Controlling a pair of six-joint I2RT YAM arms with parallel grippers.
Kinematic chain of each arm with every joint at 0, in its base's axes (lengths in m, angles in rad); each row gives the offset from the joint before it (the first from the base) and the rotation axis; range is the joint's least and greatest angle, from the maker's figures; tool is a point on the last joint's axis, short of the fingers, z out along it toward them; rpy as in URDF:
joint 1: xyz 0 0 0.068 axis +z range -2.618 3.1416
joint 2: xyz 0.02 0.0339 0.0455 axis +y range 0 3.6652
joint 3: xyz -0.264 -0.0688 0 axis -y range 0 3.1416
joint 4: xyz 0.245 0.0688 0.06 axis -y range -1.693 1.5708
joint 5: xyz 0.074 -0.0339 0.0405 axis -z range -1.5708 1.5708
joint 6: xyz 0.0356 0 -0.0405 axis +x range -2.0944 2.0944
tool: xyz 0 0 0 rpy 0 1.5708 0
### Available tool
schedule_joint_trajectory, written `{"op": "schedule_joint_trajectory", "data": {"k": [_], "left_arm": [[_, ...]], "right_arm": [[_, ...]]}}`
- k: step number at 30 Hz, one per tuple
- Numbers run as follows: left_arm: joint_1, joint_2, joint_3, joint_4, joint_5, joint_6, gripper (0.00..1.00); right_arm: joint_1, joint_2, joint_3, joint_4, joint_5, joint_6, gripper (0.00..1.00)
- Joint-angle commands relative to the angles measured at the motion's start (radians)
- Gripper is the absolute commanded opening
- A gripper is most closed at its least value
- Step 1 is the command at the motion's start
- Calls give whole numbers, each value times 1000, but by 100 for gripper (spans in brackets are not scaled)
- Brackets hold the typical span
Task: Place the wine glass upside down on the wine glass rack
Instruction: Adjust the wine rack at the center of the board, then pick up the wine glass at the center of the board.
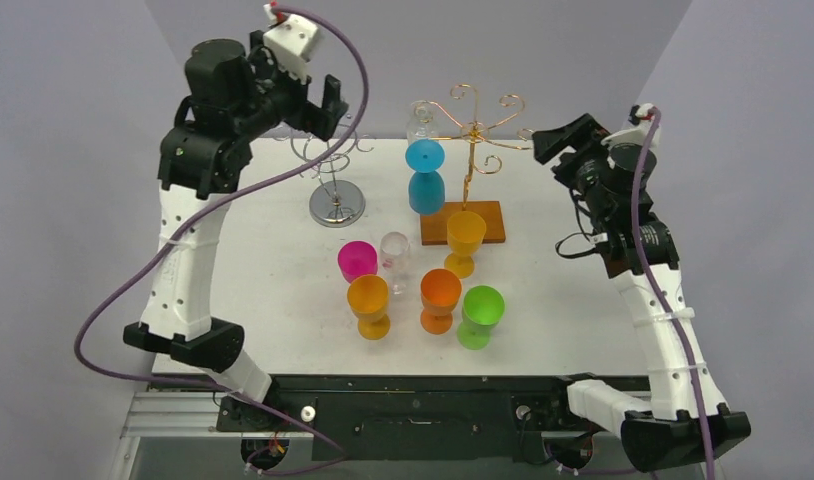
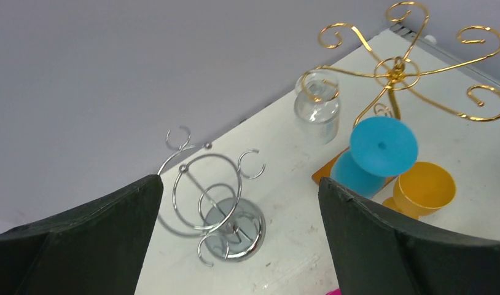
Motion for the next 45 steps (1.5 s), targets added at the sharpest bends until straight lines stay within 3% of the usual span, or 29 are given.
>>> {"op": "schedule_joint_trajectory", "data": {"k": [1,7,11,22,38,45], "left_arm": [[129,-127,-88,-111,60,-68,96],[274,-312,-333,-116,109,-73,96],[319,-397,-463,-116,130,-96,96],[338,-538,-645,-81,133,-120,96],[338,-546,-670,-115,172,-100,96],[339,-552,-679,-119,169,-90,96]], "right_arm": [[254,-83,75,-172,127,-172,73],[717,-45,62,-319,417,-235,66],[862,96,107,-395,470,-243,61],[865,423,223,-370,415,-313,55],[808,597,237,-288,330,-323,48],[798,639,230,-278,305,-314,34]]}}
